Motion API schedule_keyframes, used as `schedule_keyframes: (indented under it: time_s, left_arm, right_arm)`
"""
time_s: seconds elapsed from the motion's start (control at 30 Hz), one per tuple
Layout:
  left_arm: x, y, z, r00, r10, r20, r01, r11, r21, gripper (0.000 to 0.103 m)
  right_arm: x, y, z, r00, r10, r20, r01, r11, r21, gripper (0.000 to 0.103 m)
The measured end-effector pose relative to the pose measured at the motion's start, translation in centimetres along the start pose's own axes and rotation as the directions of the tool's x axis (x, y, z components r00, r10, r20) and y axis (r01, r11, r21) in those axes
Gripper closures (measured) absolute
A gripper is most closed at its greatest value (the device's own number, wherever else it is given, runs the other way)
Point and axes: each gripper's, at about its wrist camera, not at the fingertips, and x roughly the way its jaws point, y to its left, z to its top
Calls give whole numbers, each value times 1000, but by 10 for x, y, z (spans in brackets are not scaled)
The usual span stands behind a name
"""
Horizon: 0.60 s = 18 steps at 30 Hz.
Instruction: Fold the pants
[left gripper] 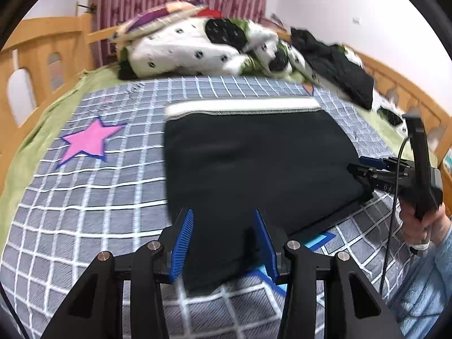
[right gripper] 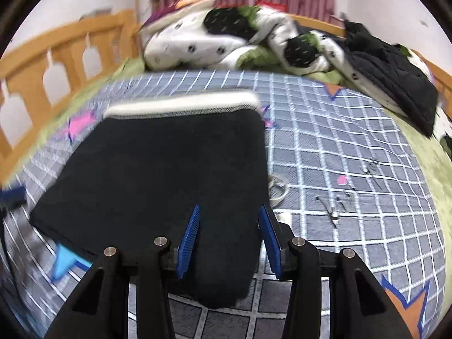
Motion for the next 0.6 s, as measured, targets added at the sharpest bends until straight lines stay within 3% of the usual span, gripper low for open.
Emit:
schedule_keyframes:
  time_s: [0.1,0.2,0.27,0.33,0.4,0.5,0.6]
  left_arm:
    - [34,-9,-15,990,84,-113,-83,996,18,56]
    - [31,-27,-26,983,160,-89,-150,982,114,52]
    - [26,-26,-23,984,142,-104,-132,986,100,52]
    - [19,-17,-14,991,71,-115,-67,997,45,51]
    - [12,-10,-4,996,61,-65,-61,998,11,51]
    - [16,-8,19,992,125,6,-125,992,21,51]
    - [31,-6,40,986,165,15,-166,986,29,51]
  right_arm:
    - [11,10,-13,999,-51,-10,50,996,-79,59]
    - [12,2,-19,998,-9,-63,6,999,-33,59]
    - [12,-3,-22,994,16,-113,-17,1000,-7,56]
    - [7,-4,-22,989,34,-143,-34,999,1,56]
    - [-6,-4,-19,992,48,-120,-49,999,-4,56]
    - [-26,-6,-5,999,49,17,-50,998,28,53]
    - [-22,-4,16,996,46,82,-51,996,69,51]
